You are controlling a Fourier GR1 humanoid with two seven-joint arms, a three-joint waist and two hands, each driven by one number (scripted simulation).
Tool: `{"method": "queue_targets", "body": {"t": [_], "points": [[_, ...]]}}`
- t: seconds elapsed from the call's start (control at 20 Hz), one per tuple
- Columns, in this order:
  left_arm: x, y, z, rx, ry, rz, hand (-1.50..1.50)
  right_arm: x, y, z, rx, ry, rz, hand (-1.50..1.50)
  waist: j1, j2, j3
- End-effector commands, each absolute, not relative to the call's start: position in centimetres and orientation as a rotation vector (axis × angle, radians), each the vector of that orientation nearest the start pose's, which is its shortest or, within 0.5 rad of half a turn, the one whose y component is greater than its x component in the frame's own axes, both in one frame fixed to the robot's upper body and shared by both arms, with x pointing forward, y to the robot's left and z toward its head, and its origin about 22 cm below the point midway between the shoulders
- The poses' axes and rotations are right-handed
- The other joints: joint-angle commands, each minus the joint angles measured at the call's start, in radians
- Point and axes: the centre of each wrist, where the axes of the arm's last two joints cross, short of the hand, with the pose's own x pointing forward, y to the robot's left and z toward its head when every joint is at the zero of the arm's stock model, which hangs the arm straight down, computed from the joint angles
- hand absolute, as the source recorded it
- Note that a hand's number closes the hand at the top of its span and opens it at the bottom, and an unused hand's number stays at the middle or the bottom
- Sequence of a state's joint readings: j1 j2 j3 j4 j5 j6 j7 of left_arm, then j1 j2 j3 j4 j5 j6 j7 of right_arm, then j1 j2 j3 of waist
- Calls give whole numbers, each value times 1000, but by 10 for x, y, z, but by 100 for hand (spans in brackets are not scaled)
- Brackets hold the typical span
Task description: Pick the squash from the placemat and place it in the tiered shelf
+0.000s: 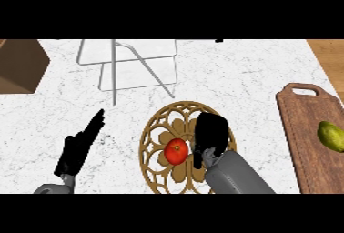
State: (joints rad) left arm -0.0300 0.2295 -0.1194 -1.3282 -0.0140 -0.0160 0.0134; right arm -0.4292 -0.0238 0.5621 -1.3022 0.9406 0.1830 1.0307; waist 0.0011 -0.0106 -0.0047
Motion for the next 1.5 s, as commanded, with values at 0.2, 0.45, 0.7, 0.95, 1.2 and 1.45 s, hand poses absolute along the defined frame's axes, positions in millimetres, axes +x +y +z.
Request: {"method": "queue_targets", "body": {"t": [0.2, 0.45, 0.7, 0.95, 1.2, 1.45], "points": [[245, 260, -22, 102, -1325, -284, 0, 261, -38, 38, -1043, -813, 1018, 150, 6, 9, 5], [234, 263, -21, 117, -1309, -272, 0, 257, -32, 57, -929, -908, 1039, 150, 8, 9, 5], [242, 270, -40, 113, -1311, -280, 0, 240, -19, 88, -979, -997, 931, 150, 3, 9, 4], [235, 285, -40, 126, -1294, -260, 0, 233, -25, 157, -1137, -1133, 839, 150, -12, 1, 3], [236, 265, -39, 93, -1300, -265, 0, 218, -31, 207, -1096, -1393, 596, 150, -5, -1, 4], [232, 266, -42, 90, -1305, -303, 0, 246, -22, 237, -1127, -1436, 501, 150, 17, 7, 3]]}}
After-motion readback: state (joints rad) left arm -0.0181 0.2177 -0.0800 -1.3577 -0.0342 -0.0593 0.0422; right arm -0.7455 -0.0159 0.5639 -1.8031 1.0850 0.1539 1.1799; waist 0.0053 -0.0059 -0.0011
